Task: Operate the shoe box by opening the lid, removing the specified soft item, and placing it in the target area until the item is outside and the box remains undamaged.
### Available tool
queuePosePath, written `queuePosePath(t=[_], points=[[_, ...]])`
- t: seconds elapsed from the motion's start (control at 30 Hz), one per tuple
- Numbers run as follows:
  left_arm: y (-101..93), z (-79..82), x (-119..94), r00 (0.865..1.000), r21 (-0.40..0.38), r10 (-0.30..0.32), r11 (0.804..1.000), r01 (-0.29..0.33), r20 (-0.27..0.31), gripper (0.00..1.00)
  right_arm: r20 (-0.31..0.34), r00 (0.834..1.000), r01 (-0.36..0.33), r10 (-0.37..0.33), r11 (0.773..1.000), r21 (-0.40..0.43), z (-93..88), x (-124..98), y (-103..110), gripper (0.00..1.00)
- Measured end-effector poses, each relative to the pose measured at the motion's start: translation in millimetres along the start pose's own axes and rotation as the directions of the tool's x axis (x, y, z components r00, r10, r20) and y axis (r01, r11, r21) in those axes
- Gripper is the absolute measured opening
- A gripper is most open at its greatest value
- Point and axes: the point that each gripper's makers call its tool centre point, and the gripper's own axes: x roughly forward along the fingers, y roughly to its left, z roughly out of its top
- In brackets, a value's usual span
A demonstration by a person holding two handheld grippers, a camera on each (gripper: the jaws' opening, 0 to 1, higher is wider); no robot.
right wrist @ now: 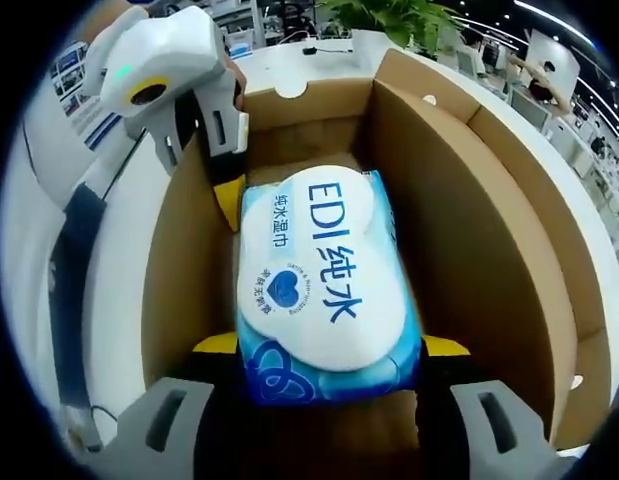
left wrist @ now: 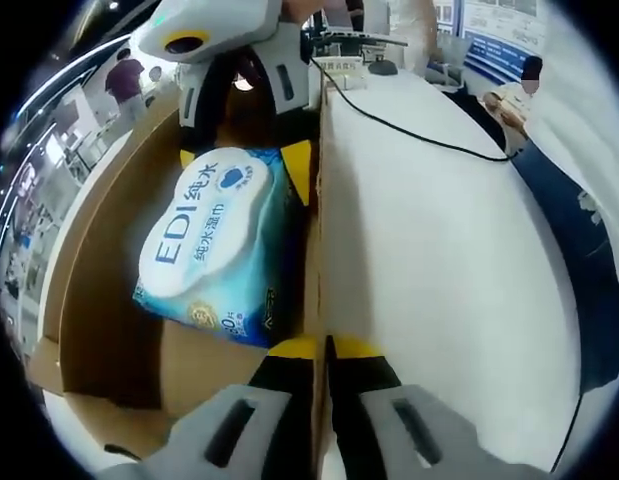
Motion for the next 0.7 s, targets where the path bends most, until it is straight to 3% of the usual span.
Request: queuePosePath(t=[0.23,0.57,0.67,0.7], points=[[-3.5,-0.2,0.2,0.999,0.047,-0.012,0.999,0.013,-0.030,0.05,-0.002,1.000,0.002,-0.002,1.000,-0.002,-0.8,0.6,-1.0,0.68],[-5.8,-1.0,-0.6,0.999,-0.001,-0.029,1.000,0.029,-0.040,0.10,0.003,1.000,0.003,-0.003,1.000,-0.003,0.1,0.6,-1.0,0.68],[-8.9,1.2,-1.4,0.999,-0.046,-0.028,0.999,0.027,-0.019,0.20,0.006,1.000,0.001,-0.001,1.000,-0.002,0.4,0.5,-1.0,0.68],[-8.4,3.3,-0.5,1.000,-0.099,-0.010,0.995,0.010,0.001,0.30,0.006,1.000,0.001,-0.001,1.000,-0.001,0.4,0.5,-1.1,0.68]])
